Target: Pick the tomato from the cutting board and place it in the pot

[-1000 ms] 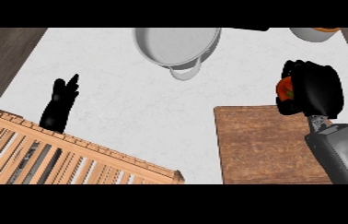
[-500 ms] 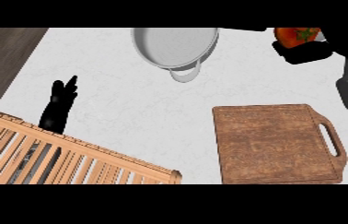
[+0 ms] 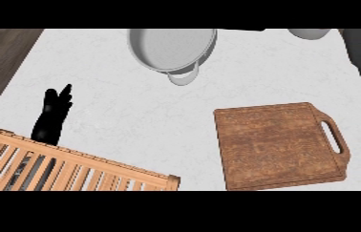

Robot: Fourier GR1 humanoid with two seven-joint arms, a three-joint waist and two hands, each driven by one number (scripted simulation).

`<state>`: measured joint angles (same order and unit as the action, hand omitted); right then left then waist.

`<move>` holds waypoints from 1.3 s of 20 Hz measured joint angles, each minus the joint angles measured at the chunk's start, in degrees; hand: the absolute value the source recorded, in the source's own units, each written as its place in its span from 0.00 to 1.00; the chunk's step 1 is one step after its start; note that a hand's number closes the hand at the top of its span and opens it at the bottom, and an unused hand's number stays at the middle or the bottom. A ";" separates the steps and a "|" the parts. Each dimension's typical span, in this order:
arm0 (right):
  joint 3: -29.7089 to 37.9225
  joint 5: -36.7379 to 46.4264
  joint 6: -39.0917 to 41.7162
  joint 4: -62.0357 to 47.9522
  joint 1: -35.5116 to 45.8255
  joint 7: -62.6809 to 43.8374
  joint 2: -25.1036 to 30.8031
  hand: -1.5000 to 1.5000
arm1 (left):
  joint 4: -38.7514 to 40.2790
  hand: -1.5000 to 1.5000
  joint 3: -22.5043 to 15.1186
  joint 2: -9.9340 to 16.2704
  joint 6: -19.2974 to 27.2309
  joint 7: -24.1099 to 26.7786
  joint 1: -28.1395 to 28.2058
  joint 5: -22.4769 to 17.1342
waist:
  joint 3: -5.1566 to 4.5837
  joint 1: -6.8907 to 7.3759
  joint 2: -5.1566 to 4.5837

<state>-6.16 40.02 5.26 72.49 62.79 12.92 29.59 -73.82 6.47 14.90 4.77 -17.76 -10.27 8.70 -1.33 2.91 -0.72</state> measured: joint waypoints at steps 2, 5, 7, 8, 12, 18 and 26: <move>-0.98 -0.19 2.70 -1.84 3.86 -1.23 -1.72 1.00 | -0.37 0.50 0.26 0.10 -0.22 -0.36 0.46 0.09 | -0.05 -0.42 0.11; -2.42 0.18 4.87 -4.84 8.41 -3.98 -5.45 1.00 | -1.04 0.50 0.39 0.19 -0.66 -1.13 0.89 0.23 | -0.20 -0.72 0.17; -3.68 1.01 5.36 -6.54 10.40 -6.44 -8.56 1.00 | -1.25 0.50 0.61 0.27 -0.34 -1.59 0.97 0.31 | -0.26 -0.99 0.22; -4.27 1.87 4.95 -8.34 11.48 -7.41 -10.04 1.00 | -1.26 0.50 0.65 0.18 -0.26 -1.60 0.99 0.37 | -0.26 -0.88 0.17; -5.29 3.62 4.92 -15.09 15.83 -9.93 -14.71 1.00 | -1.29 0.50 0.83 0.09 -0.55 -0.91 1.03 0.61 | -0.19 -0.82 0.05; -6.85 6.47 3.41 -26.02 19.53 -10.46 -20.59 1.00 | -1.46 0.50 0.74 0.03 -0.48 -1.11 0.79 0.66 | -0.22 -0.56 -0.15; -5.69 7.29 2.85 -40.26 21.23 -11.14 -26.17 0.00 | -1.15 0.50 0.52 -0.03 -0.45 -1.00 0.24 1.13 | -0.16 -0.04 -0.46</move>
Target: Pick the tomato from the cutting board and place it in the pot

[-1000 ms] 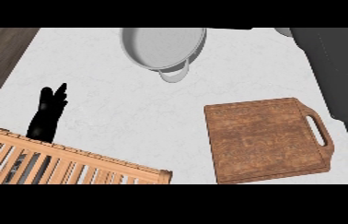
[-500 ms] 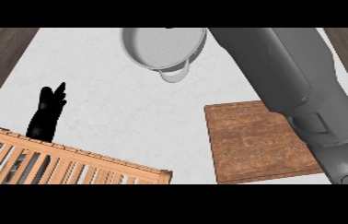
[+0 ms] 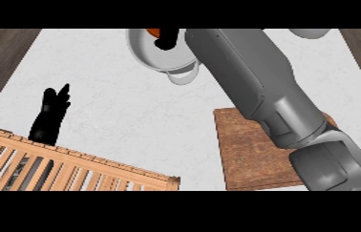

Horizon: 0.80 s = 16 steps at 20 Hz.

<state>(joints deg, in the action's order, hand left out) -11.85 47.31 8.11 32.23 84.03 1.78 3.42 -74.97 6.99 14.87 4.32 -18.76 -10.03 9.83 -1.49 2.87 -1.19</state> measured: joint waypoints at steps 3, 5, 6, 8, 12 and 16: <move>1.56 -0.79 -0.68 -4.13 0.33 0.70 -1.27 0.00 | -0.02 0.50 0.06 -0.08 -0.10 -0.03 -0.15 0.11 | 0.00 0.15 -0.10; 2.99 -2.44 -1.81 -5.90 0.40 1.34 -2.07 0.00 | 0.23 0.50 0.03 -0.24 -0.30 0.31 -0.54 0.17 | 0.05 0.51 -0.23; 3.90 -3.44 -2.47 -6.44 -0.31 2.38 -2.37 0.00 | 0.14 0.50 0.19 -0.29 -0.15 0.17 -0.56 0.21 | 0.03 0.50 -0.23; 6.32 -5.80 -4.14 -7.32 -0.50 3.60 -2.76 0.00 | 0.33 0.50 0.13 -0.38 -0.19 0.35 -0.80 0.26 | 0.10 0.75 -0.37; 12.12 -11.24 -7.83 -7.88 -0.27 5.46 -3.17 0.00 | 0.63 0.50 0.13 -0.51 -0.50 0.86 -1.06 0.31 | 0.15 1.00 -0.41; 17.57 -15.49 -11.03 -8.14 0.41 7.46 -1.97 0.00 | 0.35 0.50 0.57 -0.60 -0.67 0.48 -0.89 0.35 | 0.09 0.77 -0.30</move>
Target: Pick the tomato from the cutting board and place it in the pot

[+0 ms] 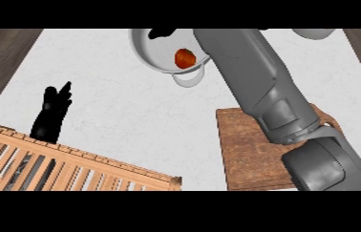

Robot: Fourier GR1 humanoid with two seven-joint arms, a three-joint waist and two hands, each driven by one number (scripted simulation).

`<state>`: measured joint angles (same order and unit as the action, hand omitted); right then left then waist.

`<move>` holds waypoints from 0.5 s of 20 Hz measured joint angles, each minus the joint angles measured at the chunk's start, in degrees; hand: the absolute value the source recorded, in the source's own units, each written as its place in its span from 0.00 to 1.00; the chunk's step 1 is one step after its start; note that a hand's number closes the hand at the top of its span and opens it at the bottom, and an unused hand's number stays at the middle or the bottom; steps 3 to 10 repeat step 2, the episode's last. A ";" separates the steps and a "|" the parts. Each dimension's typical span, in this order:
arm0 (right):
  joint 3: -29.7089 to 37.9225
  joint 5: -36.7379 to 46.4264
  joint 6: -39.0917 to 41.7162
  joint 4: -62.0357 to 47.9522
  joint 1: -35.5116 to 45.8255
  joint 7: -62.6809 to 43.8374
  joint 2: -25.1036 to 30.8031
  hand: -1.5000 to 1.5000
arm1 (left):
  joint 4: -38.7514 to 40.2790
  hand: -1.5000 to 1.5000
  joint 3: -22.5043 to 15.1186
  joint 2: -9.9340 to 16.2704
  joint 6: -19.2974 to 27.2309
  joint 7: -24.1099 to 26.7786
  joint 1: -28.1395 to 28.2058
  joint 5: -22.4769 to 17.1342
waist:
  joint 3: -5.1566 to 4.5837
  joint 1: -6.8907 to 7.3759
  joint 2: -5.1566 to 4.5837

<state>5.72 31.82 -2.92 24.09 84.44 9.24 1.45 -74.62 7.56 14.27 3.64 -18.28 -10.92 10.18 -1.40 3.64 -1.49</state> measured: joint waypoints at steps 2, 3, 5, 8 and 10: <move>2.21 -1.62 -0.71 -0.34 0.20 1.36 1.59 0.00 | 0.06 0.50 0.05 0.08 0.11 0.40 0.31 0.05 | 0.08 -0.24 0.06; 2.21 -1.62 -0.71 -0.34 0.20 1.36 1.59 0.00 | 0.06 0.50 0.05 0.08 0.11 0.40 0.31 0.05 | 0.08 -0.24 0.06; 2.21 -1.62 -0.71 -0.34 0.20 1.36 1.59 0.00 | 0.06 0.50 0.05 0.08 0.11 0.40 0.31 0.05 | 0.08 -0.24 0.06; 2.21 -1.62 -0.71 -0.34 0.20 1.36 1.59 0.00 | 0.06 0.50 0.05 0.08 0.11 0.40 0.31 0.05 | 0.08 -0.24 0.06; 2.21 -1.62 -0.71 -0.34 0.20 1.36 1.59 0.00 | 0.06 0.50 0.05 0.08 0.11 0.40 0.31 0.05 | 0.08 -0.24 0.06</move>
